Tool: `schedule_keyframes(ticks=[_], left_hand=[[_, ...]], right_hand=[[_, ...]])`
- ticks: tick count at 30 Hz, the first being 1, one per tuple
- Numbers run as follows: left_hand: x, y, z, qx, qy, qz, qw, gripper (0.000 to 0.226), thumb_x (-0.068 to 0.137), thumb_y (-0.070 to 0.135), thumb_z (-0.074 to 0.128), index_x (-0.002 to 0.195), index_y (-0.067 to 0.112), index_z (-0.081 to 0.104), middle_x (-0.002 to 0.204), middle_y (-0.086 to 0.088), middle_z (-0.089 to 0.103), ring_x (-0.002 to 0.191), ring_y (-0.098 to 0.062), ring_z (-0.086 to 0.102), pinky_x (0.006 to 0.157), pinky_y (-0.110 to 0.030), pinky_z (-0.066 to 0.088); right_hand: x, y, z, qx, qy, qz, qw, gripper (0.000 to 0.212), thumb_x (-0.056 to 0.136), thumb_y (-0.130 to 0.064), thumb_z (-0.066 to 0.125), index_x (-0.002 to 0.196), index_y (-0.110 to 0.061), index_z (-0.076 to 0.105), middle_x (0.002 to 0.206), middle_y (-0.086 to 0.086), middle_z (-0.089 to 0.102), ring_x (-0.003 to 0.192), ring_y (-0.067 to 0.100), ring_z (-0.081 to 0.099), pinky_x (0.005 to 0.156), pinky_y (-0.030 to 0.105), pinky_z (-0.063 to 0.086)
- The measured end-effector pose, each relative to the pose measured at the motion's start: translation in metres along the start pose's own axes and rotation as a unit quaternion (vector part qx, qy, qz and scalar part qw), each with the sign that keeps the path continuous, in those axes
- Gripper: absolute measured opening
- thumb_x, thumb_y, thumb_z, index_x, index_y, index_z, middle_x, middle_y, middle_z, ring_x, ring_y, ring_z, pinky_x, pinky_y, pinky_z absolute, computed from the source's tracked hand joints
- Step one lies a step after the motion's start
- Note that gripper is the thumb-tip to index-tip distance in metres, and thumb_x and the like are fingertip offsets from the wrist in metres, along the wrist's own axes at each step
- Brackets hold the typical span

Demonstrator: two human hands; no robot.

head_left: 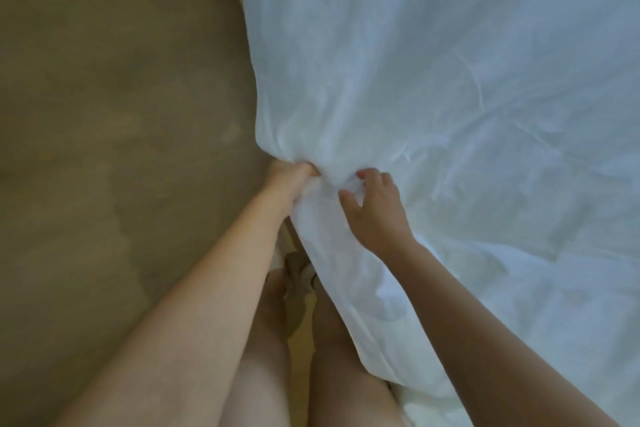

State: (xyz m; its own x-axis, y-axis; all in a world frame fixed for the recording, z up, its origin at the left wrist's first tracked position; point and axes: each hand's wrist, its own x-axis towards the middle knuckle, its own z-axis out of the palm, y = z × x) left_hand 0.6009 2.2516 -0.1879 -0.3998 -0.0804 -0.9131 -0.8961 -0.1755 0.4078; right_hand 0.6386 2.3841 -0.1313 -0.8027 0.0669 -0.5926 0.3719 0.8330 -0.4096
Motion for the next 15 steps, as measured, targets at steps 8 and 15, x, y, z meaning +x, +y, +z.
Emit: schedule_keyframes(ticks=[8, 15], left_hand=[[0.004, 0.083, 0.001, -0.172, -0.067, 0.048, 0.982, 0.032, 0.081, 0.0, 0.067, 0.113, 0.0, 0.064, 0.101, -0.013, 0.07, 0.085, -0.026, 0.069, 0.068, -0.031, 0.057], [-0.023, 0.095, -0.021, -0.138, 0.152, 0.217, 0.954, 0.02, 0.059, 0.006, 0.078, 0.076, 0.016, 0.075, 0.08, -0.001, 0.074, 0.068, -0.016, 0.07, 0.055, -0.024, 0.051]], right_hand=[[0.058, -0.035, -0.033, 0.101, 0.068, -0.053, 0.991, 0.04, 0.091, -0.026, 0.056, 0.125, -0.008, 0.045, 0.118, 0.003, 0.044, 0.108, 0.021, 0.048, 0.09, 0.026, 0.038], [0.094, -0.06, -0.069, 0.197, 0.137, -0.092, 0.966, 0.025, 0.088, -0.033, 0.051, 0.109, -0.021, 0.05, 0.105, -0.016, 0.045, 0.105, 0.011, 0.045, 0.088, 0.018, 0.034]])
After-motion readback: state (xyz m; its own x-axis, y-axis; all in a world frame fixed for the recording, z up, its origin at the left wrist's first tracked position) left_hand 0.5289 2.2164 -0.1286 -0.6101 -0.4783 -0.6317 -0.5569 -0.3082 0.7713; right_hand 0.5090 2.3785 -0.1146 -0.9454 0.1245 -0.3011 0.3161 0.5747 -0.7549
